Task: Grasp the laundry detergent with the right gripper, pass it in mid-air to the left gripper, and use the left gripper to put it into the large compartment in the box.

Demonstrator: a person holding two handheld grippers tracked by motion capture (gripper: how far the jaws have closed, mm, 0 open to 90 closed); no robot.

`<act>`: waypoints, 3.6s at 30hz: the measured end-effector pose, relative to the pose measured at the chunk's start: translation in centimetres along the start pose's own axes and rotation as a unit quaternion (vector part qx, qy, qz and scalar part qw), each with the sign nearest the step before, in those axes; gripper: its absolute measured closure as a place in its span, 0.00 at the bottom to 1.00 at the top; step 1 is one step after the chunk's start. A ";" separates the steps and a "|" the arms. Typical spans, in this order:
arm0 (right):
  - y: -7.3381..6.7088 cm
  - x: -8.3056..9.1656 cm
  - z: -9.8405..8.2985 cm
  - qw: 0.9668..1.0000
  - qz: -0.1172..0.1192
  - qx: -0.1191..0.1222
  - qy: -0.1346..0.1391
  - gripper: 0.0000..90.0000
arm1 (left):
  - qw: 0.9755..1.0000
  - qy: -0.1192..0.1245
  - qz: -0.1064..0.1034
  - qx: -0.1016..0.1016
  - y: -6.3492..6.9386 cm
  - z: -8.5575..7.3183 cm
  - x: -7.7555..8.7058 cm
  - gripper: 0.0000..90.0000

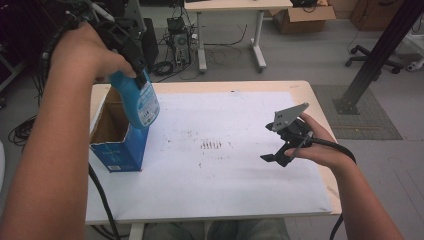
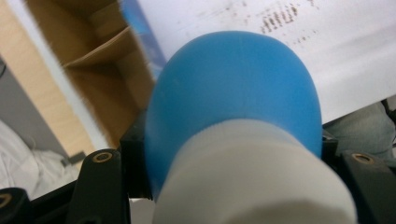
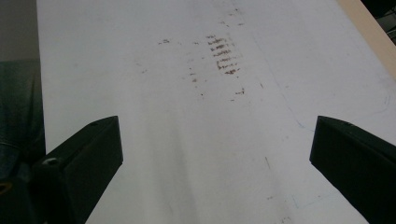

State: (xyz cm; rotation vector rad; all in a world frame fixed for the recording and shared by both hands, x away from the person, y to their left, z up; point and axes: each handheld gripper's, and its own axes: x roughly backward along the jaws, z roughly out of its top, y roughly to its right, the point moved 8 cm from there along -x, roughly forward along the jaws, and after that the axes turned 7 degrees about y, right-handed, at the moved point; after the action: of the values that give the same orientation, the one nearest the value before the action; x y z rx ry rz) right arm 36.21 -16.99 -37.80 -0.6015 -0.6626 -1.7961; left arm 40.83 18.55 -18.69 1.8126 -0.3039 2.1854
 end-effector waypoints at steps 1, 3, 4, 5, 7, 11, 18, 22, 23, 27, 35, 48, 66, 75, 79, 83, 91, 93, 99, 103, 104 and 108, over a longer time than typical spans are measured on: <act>0.1 0.1 -0.1 1.000 -0.001 -0.001 -0.001 0.03 | 1.000 0.000 0.001 0.008 -0.4 0.0 0.2 0.43; 0.2 0.1 -0.2 1.000 -0.001 -0.002 -0.003 0.03 | 1.000 0.000 0.003 0.026 -1.2 -0.2 0.6 0.43; 0.3 0.1 -0.4 1.000 -0.002 -0.005 -0.006 0.03 | 0.999 -0.001 0.008 0.046 -2.1 -0.3 0.8 0.43; 0.3 0.1 -0.4 1.000 -0.002 -0.005 -0.006 0.03 | 0.999 -0.001 0.008 0.046 -2.1 -0.3 0.8 0.43; 0.4 0.1 -0.5 1.000 -0.002 -0.006 -0.009 0.03 | 0.998 0.003 0.013 0.068 -3.0 -0.4 1.1 0.43; 0.5 -0.1 -0.7 1.000 -0.002 -0.008 -0.011 0.03 | 0.995 0.003 0.023 0.100 -4.8 -0.8 1.3 0.43; 0.8 -0.6 -0.8 1.000 0.002 -0.013 -0.007 0.03 | 0.989 0.002 0.033 0.142 -7.2 -1.5 1.1 0.43; 0.9 -0.9 -0.8 1.000 0.002 -0.015 -0.008 0.03 | 0.988 -0.001 0.037 0.153 -8.0 -1.7 0.6 0.43; 1.0 -0.9 -0.8 1.000 0.002 -0.015 -0.009 0.03 | 0.987 -0.001 0.036 0.155 -8.2 -1.8 0.5 0.43; 1.0 -1.0 -0.7 1.000 0.003 -0.013 -0.011 0.03 | 0.986 -0.003 0.033 0.162 -8.7 -1.9 -0.2 0.43; 0.7 -1.3 -0.6 1.000 0.007 -0.011 -0.014 0.03 | 0.986 -0.001 0.027 0.166 -9.2 -2.1 -1.9 0.43; 0.3 -1.2 -0.3 1.000 0.015 -0.011 -0.004 0.03 | 0.985 -0.006 0.020 0.169 -9.8 -3.0 -5.3 0.43; 0.3 -1.4 -0.7 1.000 0.015 -0.014 -0.009 0.03 | 0.985 -0.021 0.021 0.171 -10.1 -3.9 -11.1 0.43; 0.3 -1.5 -1.0 1.000 0.016 -0.015 -0.009 0.03 | 0.985 -0.030 0.023 0.168 -10.0 -4.1 -13.6 0.43; 0.3 -1.5 -1.1 1.000 0.015 -0.016 -0.008 0.03 | 0.985 -0.034 0.021 0.168 -9.8 -4.2 -14.6 0.43; 0.3 -1.6 -1.2 1.000 0.017 -0.016 -0.008 0.03 | 0.985 -0.037 0.019 0.168 -9.8 -4.3 -15.5 0.43; 0.1 -1.9 -1.1 1.000 0.021 -0.016 -0.008 0.03 | 0.985 -0.044 0.016 0.166 -9.8 -4.7 -17.2 0.43; 0.1 -1.9 -1.1 1.000 0.020 -0.016 -0.008 0.03 | 0.985 -0.045 0.014 0.165 -9.8 -4.8 -17.5 0.43; 0.0 -2.0 -1.2 1.000 0.021 -0.017 -0.009 0.03 | 0.985 -0.049 0.014 0.165 -9.9 -4.9 -18.4 0.43; 0.0 -2.0 -1.3 1.000 0.021 -0.017 -0.010 0.03 | 0.985 -0.053 0.016 0.165 -10.0 -5.1 -18.8 0.43; 0.0 -2.0 -1.3 1.000 0.021 -0.018 -0.011 0.03 | 0.985 -0.052 0.016 0.166 -10.0 -5.1 -18.8 0.43; 0.0 -2.0 -1.4 0.999 0.024 -0.018 -0.014 0.03 | 0.985 -0.051 0.014 0.165 -10.1 -5.1 -18.8 0.43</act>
State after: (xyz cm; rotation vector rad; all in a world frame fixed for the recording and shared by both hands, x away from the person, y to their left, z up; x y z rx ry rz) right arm 36.66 -16.57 -40.16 -0.6621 -0.6301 -1.7602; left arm 42.82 28.15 -38.35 2.1063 0.0148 2.2746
